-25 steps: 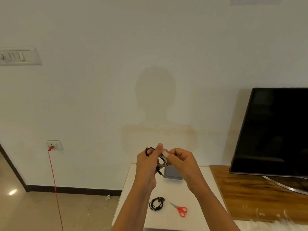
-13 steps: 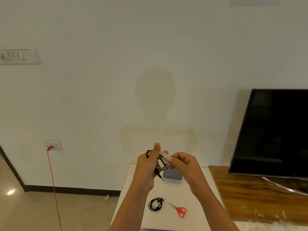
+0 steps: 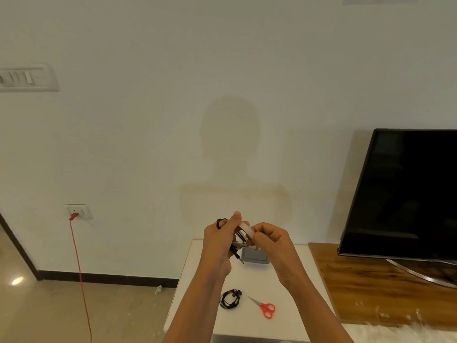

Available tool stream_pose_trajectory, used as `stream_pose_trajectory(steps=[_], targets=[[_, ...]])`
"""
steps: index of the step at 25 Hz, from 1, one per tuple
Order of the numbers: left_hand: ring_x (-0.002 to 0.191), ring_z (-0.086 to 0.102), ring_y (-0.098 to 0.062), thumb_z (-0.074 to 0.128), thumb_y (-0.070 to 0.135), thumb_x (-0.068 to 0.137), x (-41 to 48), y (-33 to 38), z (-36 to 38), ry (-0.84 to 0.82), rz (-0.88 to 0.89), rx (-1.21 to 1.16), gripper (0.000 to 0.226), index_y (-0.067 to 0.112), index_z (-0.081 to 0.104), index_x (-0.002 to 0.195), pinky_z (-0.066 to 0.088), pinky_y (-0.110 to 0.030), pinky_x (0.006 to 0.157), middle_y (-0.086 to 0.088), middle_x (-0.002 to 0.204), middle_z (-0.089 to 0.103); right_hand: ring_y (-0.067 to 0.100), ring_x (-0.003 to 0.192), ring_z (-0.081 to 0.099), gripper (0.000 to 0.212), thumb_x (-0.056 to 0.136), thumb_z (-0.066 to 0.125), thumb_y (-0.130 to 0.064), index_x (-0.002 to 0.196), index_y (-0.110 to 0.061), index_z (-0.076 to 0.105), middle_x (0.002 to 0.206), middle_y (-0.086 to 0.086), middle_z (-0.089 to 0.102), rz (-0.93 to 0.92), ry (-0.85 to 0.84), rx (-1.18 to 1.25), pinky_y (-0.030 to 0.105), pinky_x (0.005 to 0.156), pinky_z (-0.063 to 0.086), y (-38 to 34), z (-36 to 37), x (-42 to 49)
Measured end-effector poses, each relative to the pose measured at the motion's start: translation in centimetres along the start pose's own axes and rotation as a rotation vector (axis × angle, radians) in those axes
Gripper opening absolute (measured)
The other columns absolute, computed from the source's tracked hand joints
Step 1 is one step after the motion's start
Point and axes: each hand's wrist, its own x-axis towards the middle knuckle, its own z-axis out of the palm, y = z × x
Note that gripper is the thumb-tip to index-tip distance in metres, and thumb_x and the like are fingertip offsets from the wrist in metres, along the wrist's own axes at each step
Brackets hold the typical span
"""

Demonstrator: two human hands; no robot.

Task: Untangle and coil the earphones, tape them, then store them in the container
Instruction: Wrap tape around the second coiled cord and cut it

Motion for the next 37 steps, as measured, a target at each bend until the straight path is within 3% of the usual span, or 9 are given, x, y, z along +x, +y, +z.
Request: stream_pose_trajectory(steps=[5, 8, 13, 18, 22, 29, 32, 35, 37], targets=[[0.071, 0.067, -0.022, 0.066, 0.023, 0.089, 0.1, -0.3, 0.2, 0.020, 0.001, -0.023, 0.021, 0.002, 0.066, 0.085, 0.050, -0.030, 0.060, -0.007, 0.078, 0.075, 0.021, 0.070, 0.055, 0.019, 0.089, 0.054, -0.003, 0.084, -0.007, 0.072, 0.073, 0.014, 0.066, 0.003, 0.000, 0.002, 0.034, 0.068, 0.044, 0.4, 0.0, 0.0], [0.073, 0.067, -0.023, 0.066, 0.023, 0.089, 0.3, -0.2, 0.2, 0.028, 0.007, -0.039, 0.021, 0.002, 0.067, 0.084, 0.050, -0.031, 0.062, -0.007, 0.078, 0.075, 0.017, 0.070, 0.057, 0.021, 0.088, 0.052, 0.002, 0.085, -0.005, 0.072, 0.074, 0.016, 0.067, -0.004, -0.002, 0.007, 0.029, 0.066, 0.044, 0.7, 0.0, 0.0], [0.069, 0.065, -0.020, 0.063, 0.029, 0.091, 0.3, -0.2, 0.4, 0.044, 0.064, 0.004, 0.028, 0.002, 0.068, 0.084, 0.049, -0.030, 0.062, -0.004, 0.082, 0.076, 0.008, 0.066, 0.059, 0.021, 0.091, 0.050, 0.000, 0.086, -0.001, 0.071, 0.066, 0.001, 0.068, -0.028, 0.009, 0.028, 0.013, 0.066, 0.050, 0.5, 0.0, 0.1], [0.069, 0.058, -0.019, 0.067, 0.036, 0.086, -0.3, -1.5, 0.5, 0.061, 0.169, 0.203, 0.036, 0.000, 0.069, 0.086, 0.051, -0.034, 0.064, -0.018, 0.087, 0.071, 0.013, 0.065, 0.056, 0.021, 0.091, 0.057, -0.011, 0.077, 0.000, 0.068, 0.063, 0.003, 0.065, 0.001, 0.048, 0.069, 0.016, 0.065, 0.049, 0.1, 0.3, 0.1], [0.071, 0.060, -0.024, 0.070, 0.030, 0.084, -0.1, -1.8, 0.2, 0.099, 0.164, 0.160, 0.037, -0.007, 0.066, 0.088, 0.052, -0.039, 0.068, -0.022, 0.091, 0.070, 0.013, 0.067, 0.056, 0.024, 0.091, 0.058, -0.017, 0.078, 0.002, 0.067, 0.064, 0.001, 0.066, 0.012, 0.012, 0.051, 0.027, 0.068, 0.043, 0.0, 0.6, -0.6], [0.063, 0.063, -0.013, 0.063, 0.026, 0.091, -1.2, -1.3, 0.0, 0.060, 0.097, 0.087, 0.027, 0.001, 0.070, 0.086, 0.048, -0.023, 0.052, -0.004, 0.083, 0.075, 0.013, 0.069, 0.057, 0.028, 0.093, 0.048, -0.007, 0.071, -0.005, 0.066, 0.062, 0.002, 0.065, 0.019, -0.029, -0.051, 0.025, 0.069, 0.041, 0.0, 0.6, -2.3], [0.061, 0.061, -0.019, 0.060, 0.028, 0.092, -1.8, -1.8, 0.1, 0.091, 0.137, 0.123, 0.030, 0.004, 0.062, 0.074, 0.053, -0.032, 0.059, -0.005, 0.072, 0.072, 0.005, 0.057, 0.054, 0.035, 0.093, 0.050, -0.016, 0.062, -0.008, 0.062, 0.057, 0.001, 0.060, 0.031, 0.006, -0.052, 0.018, 0.065, 0.044, -0.7, 1.2, -2.8], [0.059, 0.048, -0.020, 0.062, 0.030, 0.090, -2.8, -2.1, 0.3, 0.157, 0.227, 0.188, 0.035, 0.005, 0.051, 0.067, 0.045, -0.037, 0.061, -0.008, 0.063, 0.055, 0.006, 0.056, 0.054, 0.038, 0.091, 0.052, -0.028, 0.060, -0.008, 0.060, 0.059, 0.004, 0.059, 0.064, 0.049, -0.077, 0.014, 0.062, 0.046, -1.0, 1.6, -3.1], [0.057, 0.043, -0.019, 0.062, 0.028, 0.089, -3.3, -2.0, 0.2, 0.179, 0.259, 0.200, 0.035, 0.006, 0.047, 0.066, 0.040, -0.037, 0.060, -0.010, 0.061, 0.051, 0.007, 0.058, 0.054, 0.036, 0.092, 0.050, -0.024, 0.060, -0.009, 0.060, 0.061, 0.004, 0.059, 0.073, 0.040, -0.061, 0.014, 0.063, 0.046, -1.1, 1.6, -3.5]])
